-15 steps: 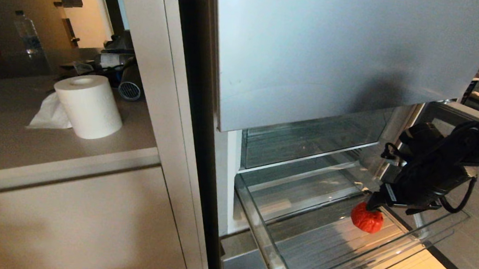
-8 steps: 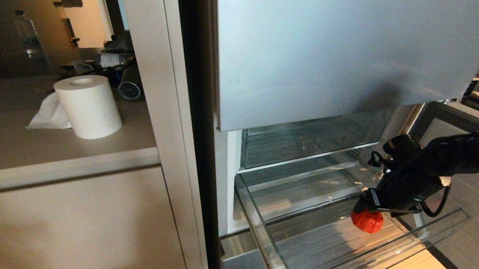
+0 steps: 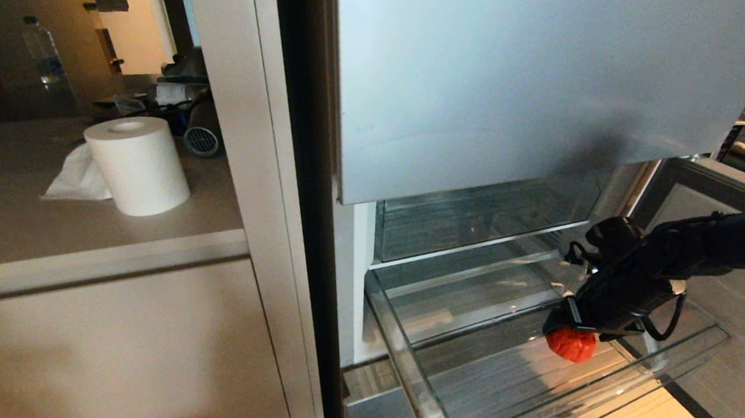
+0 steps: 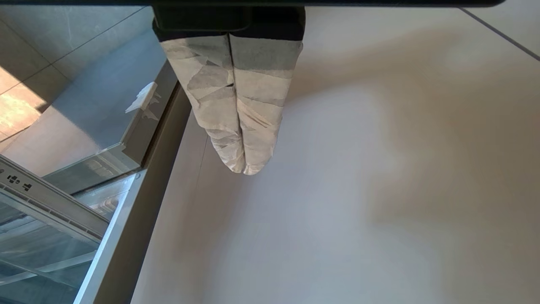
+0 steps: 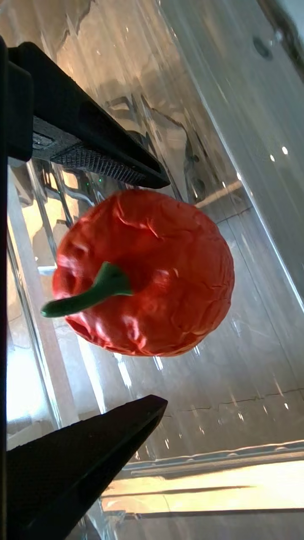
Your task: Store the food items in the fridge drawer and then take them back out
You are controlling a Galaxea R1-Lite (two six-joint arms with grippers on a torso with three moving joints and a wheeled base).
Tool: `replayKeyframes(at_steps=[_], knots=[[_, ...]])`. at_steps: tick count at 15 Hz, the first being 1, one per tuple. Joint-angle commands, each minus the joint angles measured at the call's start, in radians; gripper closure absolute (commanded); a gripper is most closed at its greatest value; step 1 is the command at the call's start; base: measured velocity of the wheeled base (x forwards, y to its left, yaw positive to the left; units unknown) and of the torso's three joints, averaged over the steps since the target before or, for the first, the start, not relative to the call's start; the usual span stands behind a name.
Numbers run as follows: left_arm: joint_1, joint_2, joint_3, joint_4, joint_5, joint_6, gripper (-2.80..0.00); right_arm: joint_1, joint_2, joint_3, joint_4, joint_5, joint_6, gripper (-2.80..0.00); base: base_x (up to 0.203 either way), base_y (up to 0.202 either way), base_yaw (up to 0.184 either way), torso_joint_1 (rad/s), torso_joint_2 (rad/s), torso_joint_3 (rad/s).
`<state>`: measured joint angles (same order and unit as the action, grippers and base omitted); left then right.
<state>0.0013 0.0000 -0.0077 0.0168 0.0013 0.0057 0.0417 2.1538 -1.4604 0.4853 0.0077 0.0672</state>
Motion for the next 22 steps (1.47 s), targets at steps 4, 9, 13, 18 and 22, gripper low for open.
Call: replayKeyframes(at_steps=[4,9,13,18,22], knots=[[0.0,0.0,0.0,0.0,0.0,-0.001,0.0,0.001,0.003,0.008,0.004,0.0,0.003,0.0,0.0,0.0,0.0,0.0,0.0,0.0],[0.0,0.001,0.0,0.0,0.0,0.0,0.0,0.004,-0.022,0.014,0.004,0.0,0.017,0.0,0.0,0.0,0.0,0.0,0.0,0.0],[0.0,0.0,0.0,0.0,0.0,-0.001,0.0,0.008,-0.142,0.051,0.004,-0.001,0.022,0.0,0.0,0.0,0.0,0.0,0.0,0.0],[0.0,0.0,0.0,0.0,0.0,0.0,0.0,0.007,-0.264,0.136,-0.011,-0.001,0.027,0.0,0.0,0.0,0.0,0.0,0.0,0.0],[0.0,0.0,0.0,0.0,0.0,0.0,0.0,0.007,-0.39,0.235,-0.114,0.0,0.026,0.0,0.0,0.0,0.0,0.0,0.0,0.0]])
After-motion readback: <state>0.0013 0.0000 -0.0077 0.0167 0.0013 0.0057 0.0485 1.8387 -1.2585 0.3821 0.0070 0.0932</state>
